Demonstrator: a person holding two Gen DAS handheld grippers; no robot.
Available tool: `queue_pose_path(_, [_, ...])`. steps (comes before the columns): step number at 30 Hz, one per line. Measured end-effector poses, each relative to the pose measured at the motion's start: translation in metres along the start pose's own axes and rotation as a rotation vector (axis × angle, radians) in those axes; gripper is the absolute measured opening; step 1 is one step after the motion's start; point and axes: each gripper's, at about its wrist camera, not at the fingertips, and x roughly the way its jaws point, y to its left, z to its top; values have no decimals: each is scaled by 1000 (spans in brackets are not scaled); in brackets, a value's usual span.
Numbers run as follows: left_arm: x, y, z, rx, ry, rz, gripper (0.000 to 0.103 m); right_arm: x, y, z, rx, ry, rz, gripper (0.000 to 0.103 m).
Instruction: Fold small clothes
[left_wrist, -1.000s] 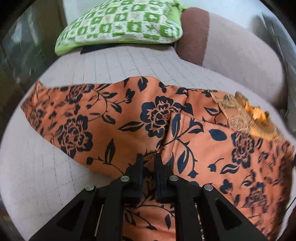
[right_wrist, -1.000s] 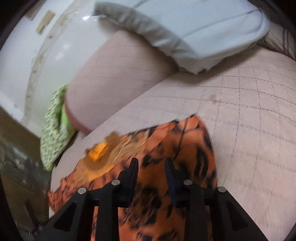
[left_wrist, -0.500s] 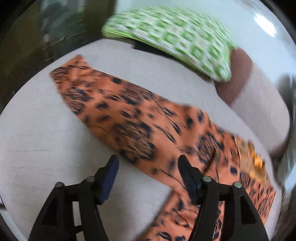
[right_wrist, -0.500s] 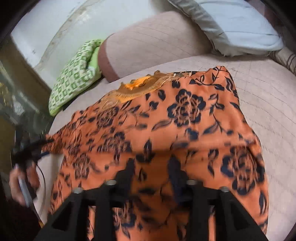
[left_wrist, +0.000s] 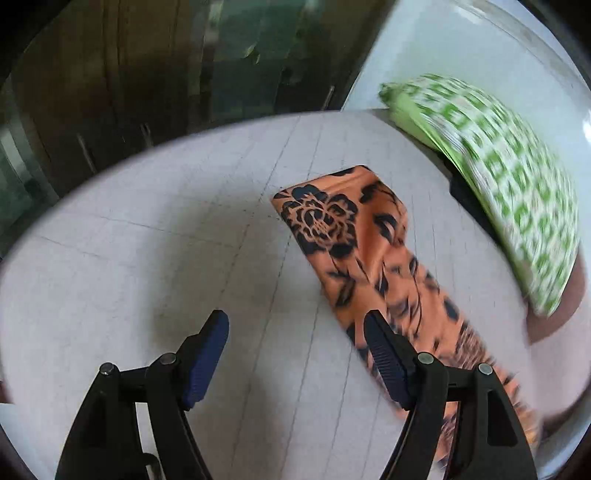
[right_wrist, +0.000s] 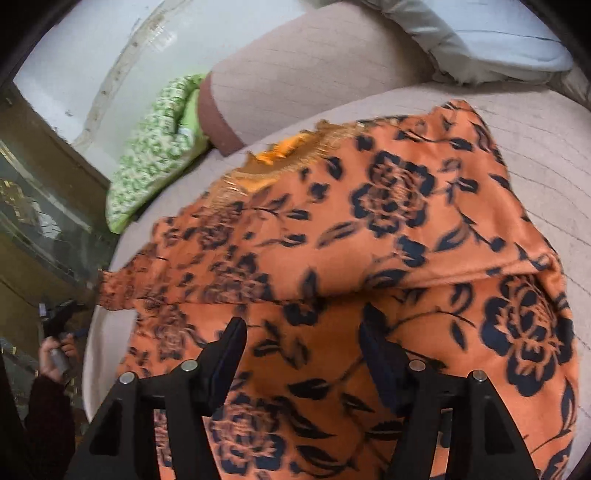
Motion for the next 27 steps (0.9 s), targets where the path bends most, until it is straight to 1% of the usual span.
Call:
queue_pose_path(2, [18,9,10,-79,44,-93,76,-3,7,1,-38,-26,-11,67])
queue_pose_path(4, [22,6,15,-86,5,-126,76,-2,10,0,-62,-34,-30,67])
queue_pose_path(5, [24,1,17,-73,-10,-161,76,0,9,0,-56,-31,-34,67])
queue_pose_path(6, [29,-3,19,-63,-6,-196,69,1,6,0,-41,-23,-28,67])
queue_pose_path(7, [37,-7,21,-65,11,-218,56,3,3,1,-25,-15,-21,67])
queue_pose_path(8, [43,-10,23,-64,21,-217,53,5,1,1,-15,-9,-19,67])
queue_pose_path(10, [48,-18,22,-33,-2,-200,53,8,-3,2,-5,-4,-24,67])
queue_pose_path(11, [51,-23,23,-11,-17,-200,50,9,-3,2,-7,-6,-28,67])
queue_pose_path(12, [53,-25,23,-5,-19,-198,40,10,-3,2,-12,-7,-32,67])
queue_pose_path(13, [57,-25,25,-7,-17,-184,27,11,-1,3,-20,-9,-36,67])
queue_pose_path(14, [59,-26,30,-15,-14,-171,21,11,0,3,-27,-12,-38,67])
queue_pose_path(15, [60,-24,30,-26,-12,-174,16,11,1,3,-33,-14,-38,67])
queue_pose_path(17, [61,-23,30,-43,-18,-185,14,12,2,3,-38,-13,-34,67])
queue_pose_path(20, [50,-30,23,-19,-50,-153,11,10,2,4,-29,-25,-27,66])
queue_pose_path(22, [34,-35,19,2,-81,-159,10,4,1,6,-24,-49,-23,66])
queue_pose_path(25, [-1,-55,10,63,-114,-202,10,-7,1,10,-14,-88,-12,66])
queue_pose_path(27, [-30,-79,0,131,-140,-231,10,-15,0,14,1,-108,0,66])
